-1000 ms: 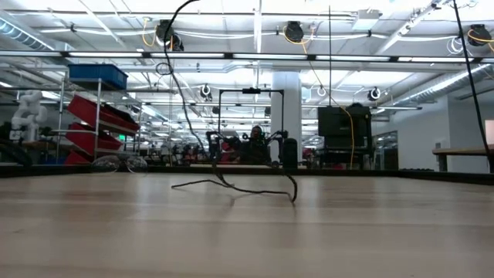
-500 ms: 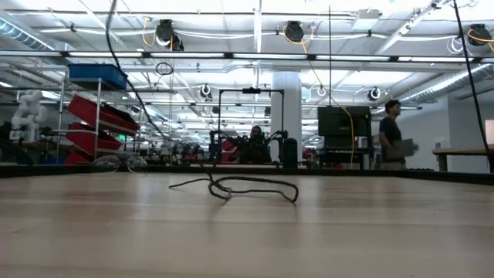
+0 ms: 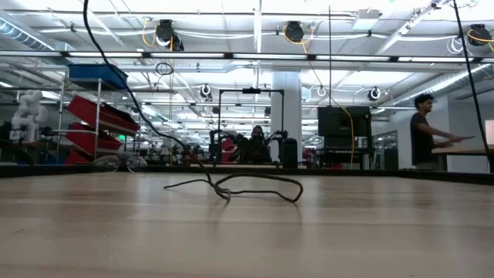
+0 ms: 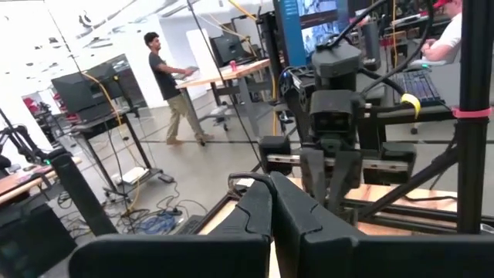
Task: Coil cords
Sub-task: Coil the black wire onto the spool
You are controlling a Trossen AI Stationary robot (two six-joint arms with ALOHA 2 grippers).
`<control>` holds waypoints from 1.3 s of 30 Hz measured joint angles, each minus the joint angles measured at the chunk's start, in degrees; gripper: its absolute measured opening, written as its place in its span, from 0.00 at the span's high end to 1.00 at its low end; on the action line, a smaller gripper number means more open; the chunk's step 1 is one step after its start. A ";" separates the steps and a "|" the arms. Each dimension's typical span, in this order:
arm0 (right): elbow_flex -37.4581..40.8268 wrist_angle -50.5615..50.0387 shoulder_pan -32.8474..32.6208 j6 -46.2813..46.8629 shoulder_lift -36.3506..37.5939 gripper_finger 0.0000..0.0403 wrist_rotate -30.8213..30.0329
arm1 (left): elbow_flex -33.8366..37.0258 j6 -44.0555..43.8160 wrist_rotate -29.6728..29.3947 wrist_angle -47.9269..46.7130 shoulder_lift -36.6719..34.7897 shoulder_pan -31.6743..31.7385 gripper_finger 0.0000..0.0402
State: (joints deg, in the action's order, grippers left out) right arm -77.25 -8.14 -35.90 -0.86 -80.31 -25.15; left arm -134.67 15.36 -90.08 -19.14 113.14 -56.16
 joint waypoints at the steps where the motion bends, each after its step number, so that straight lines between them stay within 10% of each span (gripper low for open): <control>1: 0.00 0.06 -0.25 -0.04 0.00 1.00 0.02 | 0.00 0.02 0.00 0.00 0.00 0.02 1.00; 10: 0.00 0.87 -1.38 -0.35 -1.19 1.00 -0.18 | 0.00 0.04 0.30 0.66 0.02 3.43 1.00; 23: -0.02 1.05 1.78 -0.22 -5.90 1.00 -19.19 | 0.02 -2.52 15.85 3.58 0.09 11.81 1.00; 39: -0.02 1.55 3.69 -0.83 -5.66 1.00 -23.10 | 0.04 -10.14 29.64 3.50 4.17 18.05 1.00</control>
State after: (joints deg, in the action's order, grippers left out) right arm -77.28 -6.59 -32.21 -1.69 -85.97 -48.25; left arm -134.63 5.21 -60.44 -15.63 117.31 -38.11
